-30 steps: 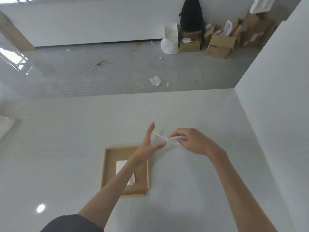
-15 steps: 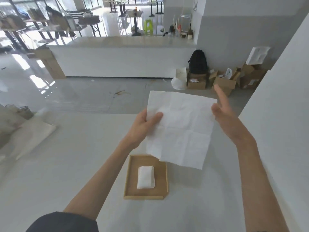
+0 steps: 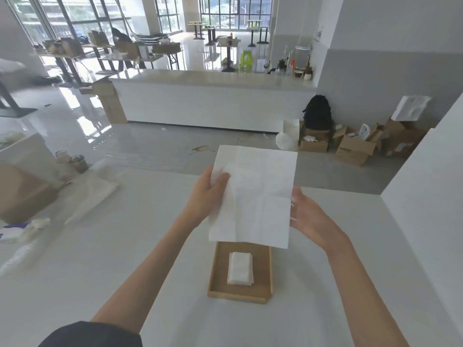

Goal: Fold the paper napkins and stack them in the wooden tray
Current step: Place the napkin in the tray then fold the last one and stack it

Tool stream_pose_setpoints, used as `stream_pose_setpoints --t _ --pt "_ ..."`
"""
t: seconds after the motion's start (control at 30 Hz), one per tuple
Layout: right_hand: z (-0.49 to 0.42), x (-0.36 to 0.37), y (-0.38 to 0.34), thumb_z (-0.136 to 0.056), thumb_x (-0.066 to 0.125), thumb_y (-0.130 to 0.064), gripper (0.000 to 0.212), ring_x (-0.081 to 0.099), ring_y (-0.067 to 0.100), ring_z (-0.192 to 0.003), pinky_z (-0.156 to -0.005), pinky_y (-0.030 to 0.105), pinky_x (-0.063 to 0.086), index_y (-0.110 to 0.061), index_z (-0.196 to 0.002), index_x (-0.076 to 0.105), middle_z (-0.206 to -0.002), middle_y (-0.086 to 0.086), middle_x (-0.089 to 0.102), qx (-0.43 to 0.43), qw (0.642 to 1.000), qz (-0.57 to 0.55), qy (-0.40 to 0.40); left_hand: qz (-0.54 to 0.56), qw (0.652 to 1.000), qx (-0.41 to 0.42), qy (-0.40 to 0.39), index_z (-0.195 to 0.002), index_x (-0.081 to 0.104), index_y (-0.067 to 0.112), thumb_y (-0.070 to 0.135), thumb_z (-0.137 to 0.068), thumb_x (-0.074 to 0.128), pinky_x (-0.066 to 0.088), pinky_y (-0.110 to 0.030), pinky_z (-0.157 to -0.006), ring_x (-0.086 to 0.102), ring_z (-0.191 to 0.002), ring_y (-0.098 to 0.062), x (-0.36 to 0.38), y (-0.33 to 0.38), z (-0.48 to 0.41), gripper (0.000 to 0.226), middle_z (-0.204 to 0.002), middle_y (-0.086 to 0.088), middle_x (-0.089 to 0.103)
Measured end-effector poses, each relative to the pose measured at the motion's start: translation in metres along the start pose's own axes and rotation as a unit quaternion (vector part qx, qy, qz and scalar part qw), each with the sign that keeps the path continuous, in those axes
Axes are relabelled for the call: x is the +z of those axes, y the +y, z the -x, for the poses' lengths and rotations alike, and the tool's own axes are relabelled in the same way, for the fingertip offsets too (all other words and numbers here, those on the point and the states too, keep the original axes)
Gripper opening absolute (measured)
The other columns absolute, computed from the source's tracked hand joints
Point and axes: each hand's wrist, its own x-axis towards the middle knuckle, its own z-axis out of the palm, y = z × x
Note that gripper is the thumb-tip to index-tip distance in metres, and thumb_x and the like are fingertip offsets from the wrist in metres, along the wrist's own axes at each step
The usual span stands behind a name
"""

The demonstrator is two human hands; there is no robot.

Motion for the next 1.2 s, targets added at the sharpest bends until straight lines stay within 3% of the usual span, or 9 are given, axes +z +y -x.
stream_pose_setpoints --t 0.13,0.23,0.4,0.53,0.6,0.67,0.83,1.0,1.2 --pt "-0.012 0.022 0.01 -0.09 0.072 -0.042 0.053 0.066 0.029 -0.124 -0.089 0.035 0.057 -0.018 -0.136 0.064 -0.136 0.007 0.068 -0.003 0.999 -0.017 0.036 0.017 1.0 -0.001 -0.015 -0.119 0.061 0.031 0.033 -0.101 0.055 0.058 -0.036 -0.086 0.071 -0.102 -0.01 -0.013 -0.004 -0.002 0.019 -0.113 0.01 0.073" --pt "-0.021 0.029 -0.002 -0.089 0.075 -0.034 0.043 0.071 0.027 -0.116 -0.084 0.032 0.06 -0.016 -0.128 0.069 -0.129 0.007 0.073 -0.041 0.997 -0.007 0.063 0.046 0.998 -0.005 -0.043 -0.12 0.064 0.028 0.028 -0.097 0.064 0.06 -0.033 -0.081 0.074 -0.101 -0.014 -0.024 -0.003 -0.007 0.023 -0.112 0.008 0.076" --pt "-0.028 0.021 -0.012 -0.096 0.068 -0.019 0.028 0.073 0.031 -0.111 -0.092 0.044 0.06 -0.01 -0.122 0.071 -0.12 0.012 0.076 -0.069 0.99 -0.04 0.119 0.088 0.989 -0.027 -0.113 -0.117 0.066 0.025 0.011 -0.088 0.075 0.062 -0.035 -0.079 0.075 -0.101 -0.022 -0.037 -0.005 -0.014 0.034 -0.113 -0.001 0.077" --pt "-0.026 0.01 -0.016 -0.098 0.063 -0.007 0.03 0.073 0.026 -0.11 -0.086 0.033 0.062 -0.007 -0.127 0.067 -0.123 0.009 0.075 -0.076 0.991 -0.024 0.106 0.094 0.992 -0.005 -0.087 -0.112 0.073 0.025 0.0 -0.089 0.071 0.061 -0.032 -0.079 0.075 -0.1 -0.022 -0.032 -0.009 -0.02 0.033 -0.112 0.0 0.078" --pt "-0.022 0.006 -0.02 -0.097 0.062 -0.002 0.024 0.074 0.025 -0.102 -0.083 0.031 0.061 -0.012 -0.116 0.072 -0.114 0.006 0.078 -0.082 0.989 -0.012 0.12 0.092 0.992 0.0 -0.085 -0.102 0.078 0.028 0.001 -0.09 0.069 0.061 -0.031 -0.081 0.075 -0.099 -0.019 -0.027 -0.01 -0.023 0.031 -0.109 0.001 0.079" --pt "-0.018 0.001 -0.025 -0.097 0.059 0.002 0.032 0.072 0.019 -0.09 -0.078 0.029 0.058 -0.024 -0.098 0.078 -0.1 -0.002 0.079 -0.096 0.985 0.016 0.14 0.089 0.991 0.008 -0.098 -0.092 0.081 0.03 0.001 -0.091 0.068 0.059 -0.028 -0.079 0.075 -0.095 -0.015 -0.019 -0.009 -0.027 0.032 -0.104 0.004 0.079" --pt "-0.006 -0.015 -0.041 -0.097 0.06 -0.004 0.03 0.072 0.012 -0.075 -0.057 0.024 0.055 -0.029 -0.091 0.076 -0.093 -0.006 0.077 -0.125 0.976 0.047 0.172 0.099 0.986 0.025 -0.131 -0.081 0.08 0.02 -0.004 -0.084 0.062 0.056 -0.029 -0.078 0.073 -0.103 -0.019 -0.001 -0.002 -0.039 0.03 -0.112 0.003 0.077" --pt "0.003 -0.034 -0.057 -0.097 0.059 -0.004 0.032 0.075 0.015 -0.081 -0.06 0.026 0.059 -0.03 -0.094 0.077 -0.097 -0.005 0.078 -0.149 0.971 0.077 0.171 0.141 0.977 0.043 -0.152 -0.077 0.079 0.018 0.002 -0.079 0.064 0.057 -0.033 -0.08 0.072 -0.106 -0.028 0.013 0.008 -0.051 0.022 -0.116 -0.007 0.075" --pt "0.006 -0.047 -0.07 -0.1 0.055 0.001 0.045 0.073 0.009 -0.078 -0.062 0.022 0.059 -0.031 -0.079 0.079 -0.087 -0.012 0.076 -0.171 0.966 0.086 0.174 0.167 0.976 0.065 -0.119 -0.075 0.079 0.02 0.003 -0.079 0.064 0.055 -0.023 -0.069 0.073 -0.097 -0.018 0.021 0.016 -0.057 0.024 -0.108 0.001 0.078"
